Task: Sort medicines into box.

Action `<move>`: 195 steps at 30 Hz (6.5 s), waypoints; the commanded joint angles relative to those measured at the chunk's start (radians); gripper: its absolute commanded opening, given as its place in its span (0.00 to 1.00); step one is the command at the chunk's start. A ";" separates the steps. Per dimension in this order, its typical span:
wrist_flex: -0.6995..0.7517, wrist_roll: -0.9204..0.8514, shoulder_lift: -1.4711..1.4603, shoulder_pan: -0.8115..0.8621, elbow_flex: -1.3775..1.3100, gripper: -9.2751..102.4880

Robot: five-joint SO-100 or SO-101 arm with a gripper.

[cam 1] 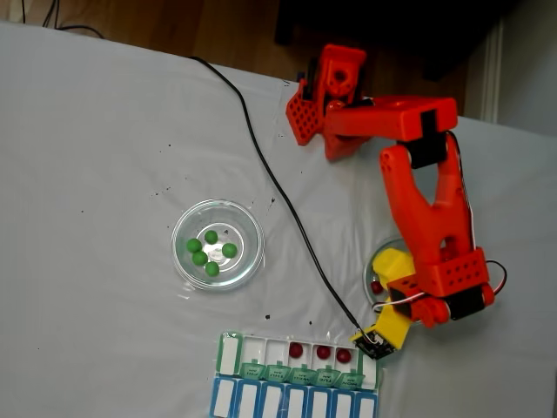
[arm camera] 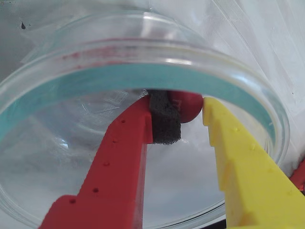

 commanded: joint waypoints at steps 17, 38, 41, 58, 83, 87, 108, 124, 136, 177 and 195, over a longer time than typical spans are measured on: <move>0.005 0.202 0.233 0.008 -0.058 0.09; -0.104 0.511 0.503 0.123 -0.058 0.09; -0.147 0.497 0.532 0.158 -0.041 0.09; -0.238 0.325 0.554 0.430 0.028 0.10; -0.382 0.333 0.114 0.557 -0.302 0.09; -0.377 0.327 0.124 0.557 -0.299 0.09; -0.426 0.245 -0.037 0.586 -0.453 0.09; -0.445 0.170 -0.043 0.598 -0.449 0.11; -0.419 0.140 -0.044 0.595 -0.453 0.31; -0.046 0.129 0.268 0.308 -0.321 0.09; -0.232 0.230 0.640 0.032 0.153 0.09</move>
